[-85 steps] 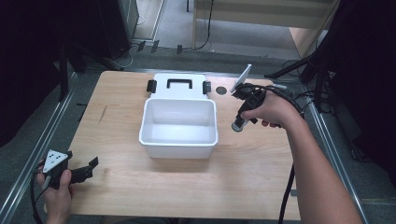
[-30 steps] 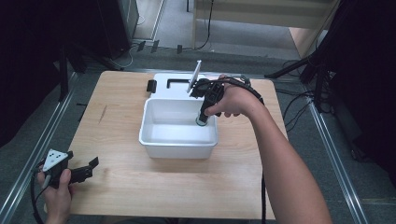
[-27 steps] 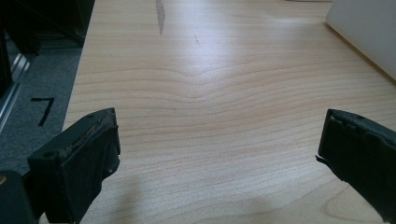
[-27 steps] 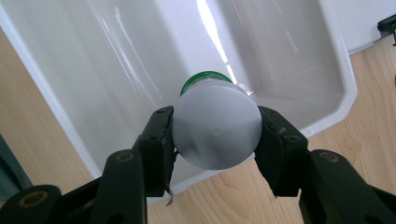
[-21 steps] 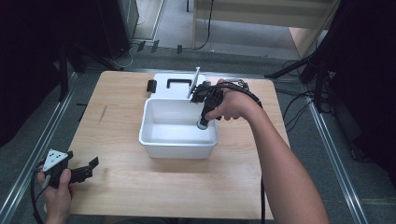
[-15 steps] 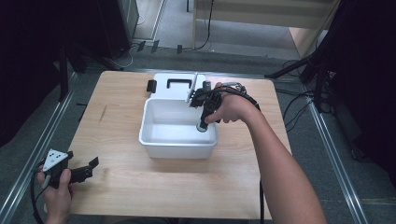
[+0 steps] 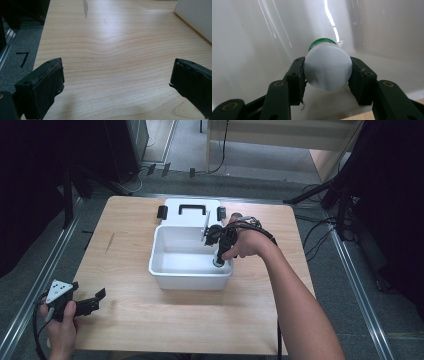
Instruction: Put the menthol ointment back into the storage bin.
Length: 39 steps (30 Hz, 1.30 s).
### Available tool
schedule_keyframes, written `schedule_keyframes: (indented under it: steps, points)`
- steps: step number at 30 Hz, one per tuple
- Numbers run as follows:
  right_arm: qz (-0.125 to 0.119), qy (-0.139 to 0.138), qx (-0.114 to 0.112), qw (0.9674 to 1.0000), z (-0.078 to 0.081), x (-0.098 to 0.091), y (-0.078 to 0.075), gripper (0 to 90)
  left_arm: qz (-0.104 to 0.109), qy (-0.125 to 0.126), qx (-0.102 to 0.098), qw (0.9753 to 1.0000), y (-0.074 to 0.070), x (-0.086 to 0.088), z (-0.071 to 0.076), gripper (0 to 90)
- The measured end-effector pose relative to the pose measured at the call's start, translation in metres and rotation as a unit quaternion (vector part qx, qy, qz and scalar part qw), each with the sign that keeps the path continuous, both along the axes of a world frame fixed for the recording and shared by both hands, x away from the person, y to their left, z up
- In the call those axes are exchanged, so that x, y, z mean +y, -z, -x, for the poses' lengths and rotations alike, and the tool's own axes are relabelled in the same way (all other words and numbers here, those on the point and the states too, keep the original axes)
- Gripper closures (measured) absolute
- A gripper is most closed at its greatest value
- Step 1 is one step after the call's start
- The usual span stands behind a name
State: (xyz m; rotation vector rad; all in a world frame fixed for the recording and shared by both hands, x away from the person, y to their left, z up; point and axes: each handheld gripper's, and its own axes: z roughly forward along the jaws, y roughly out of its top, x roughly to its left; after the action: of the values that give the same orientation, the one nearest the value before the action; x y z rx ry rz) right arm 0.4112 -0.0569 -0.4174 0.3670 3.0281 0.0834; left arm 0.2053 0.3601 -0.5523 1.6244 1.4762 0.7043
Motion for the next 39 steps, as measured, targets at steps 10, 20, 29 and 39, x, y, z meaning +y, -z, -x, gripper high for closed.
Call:
schedule_keyframes:
  steps: [10,20,29,39]
  points:
    - [0.023,-0.022,-0.015,0.9994,0.004,0.004,0.014,51.6,0.000,0.001,0.002,1.0000,0.000,0.000,0.000,0.0]
    - [0.031,-0.044,-0.045,0.9975,0.007,0.013,0.017,51.5,0.001,0.001,0.002,1.0000,0.000,0.000,0.000,0.0]
    - [0.051,-0.044,-0.018,0.9976,0.004,0.024,0.029,51.6,0.005,0.002,0.002,1.0000,0.000,0.001,0.000,0.0]
    - [0.079,-0.039,-0.011,0.9960,0.003,0.028,0.032,51.3,0.006,0.005,0.004,1.0000,0.000,0.001,-0.001,0.0]
